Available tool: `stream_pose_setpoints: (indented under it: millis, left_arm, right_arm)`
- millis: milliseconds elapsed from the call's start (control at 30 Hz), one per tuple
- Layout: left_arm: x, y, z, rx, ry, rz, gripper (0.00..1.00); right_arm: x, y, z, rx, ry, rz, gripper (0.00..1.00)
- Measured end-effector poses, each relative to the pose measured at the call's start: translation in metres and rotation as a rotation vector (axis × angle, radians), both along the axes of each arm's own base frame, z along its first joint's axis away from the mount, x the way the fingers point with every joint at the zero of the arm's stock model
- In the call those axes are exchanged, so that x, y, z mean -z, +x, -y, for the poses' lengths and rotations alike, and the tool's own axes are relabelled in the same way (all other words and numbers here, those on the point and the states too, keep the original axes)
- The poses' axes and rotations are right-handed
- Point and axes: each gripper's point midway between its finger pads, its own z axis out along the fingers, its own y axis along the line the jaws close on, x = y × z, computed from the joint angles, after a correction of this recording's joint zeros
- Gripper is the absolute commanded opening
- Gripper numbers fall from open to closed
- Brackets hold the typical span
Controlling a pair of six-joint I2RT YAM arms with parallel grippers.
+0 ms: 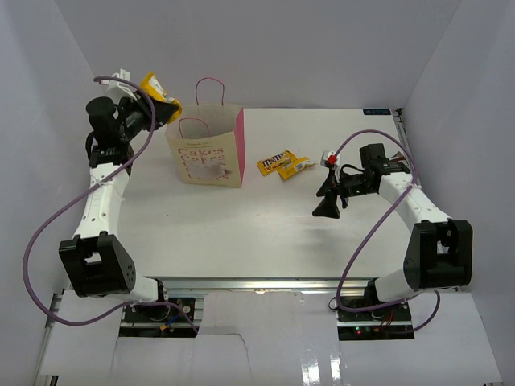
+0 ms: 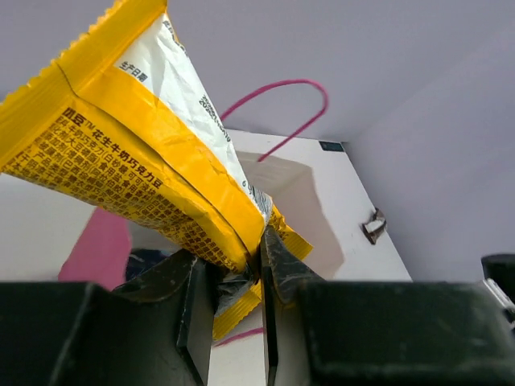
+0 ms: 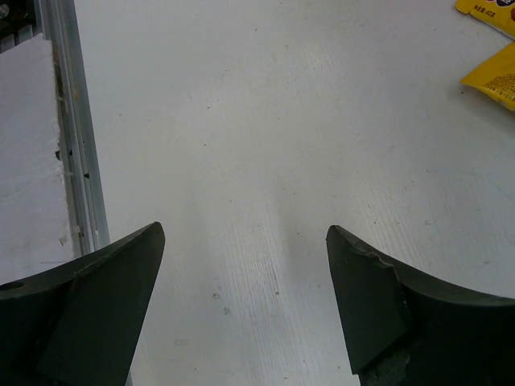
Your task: Place the snacks into the paper bag
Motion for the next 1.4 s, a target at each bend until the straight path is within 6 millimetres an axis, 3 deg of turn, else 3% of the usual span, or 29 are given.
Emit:
stream_pose_setpoints:
  millis: [100,200,467,567,600,667,767,900,1100,1167,1267,1400]
  left_arm:
    - [-0.015,0.003,0.018,0.083,0.041,0.057,0.11]
    - [-0.015,0.010,0.030,0.128,0.065,0.064,0.13]
    - [0.024,0.019,0.070,0.216,0.108,-0.033,0.24]
    - [0.033,0.020,0.074,0.213,0.115,-0.060,0.40]
    - [0.034,0.021,0.073,0.208,0.118,-0.063,0.54]
    - [0.035,0.021,0.074,0.204,0.128,-0.062,0.70]
    - [0.035,0.023,0.072,0.186,0.134,-0.065,0.73]
    - [0.035,0.026,0.067,0.153,0.143,-0.067,0.74]
    - [0.034,0.028,0.049,0.044,0.185,-0.084,0.84]
    - [0.023,0.022,0.040,-0.009,0.205,-0.070,0.87]
    - [0.002,-0.004,0.028,-0.083,0.225,-0.023,0.90]
    - [-0.019,-0.061,0.014,-0.164,0.231,0.046,0.93]
  right_arm:
    - [-0.002,-0.001,0.002,0.005,0.000,0.010,0.87]
    - [-0.004,-0.003,0.003,0.009,-0.001,0.019,0.87]
    - [-0.004,-0.003,0.004,0.012,-0.004,0.021,0.87]
    - [-0.004,-0.002,0.004,0.012,-0.004,0.020,0.87]
    - [-0.004,-0.002,0.004,0.013,-0.004,0.021,0.87]
    - [-0.004,-0.001,0.004,0.015,-0.006,0.019,0.86]
    - [-0.001,0.001,0.005,0.045,-0.018,-0.013,0.85]
    - [0.009,0.031,0.011,0.252,-0.061,-0.117,0.85]
    - [0.030,0.104,0.008,0.692,-0.051,-0.416,0.90]
    - [0.034,0.127,0.002,0.785,-0.003,-0.500,0.91]
    - [0.040,0.154,-0.010,0.884,0.065,-0.624,0.93]
    - [0.055,0.179,-0.027,0.960,0.105,-0.716,0.92]
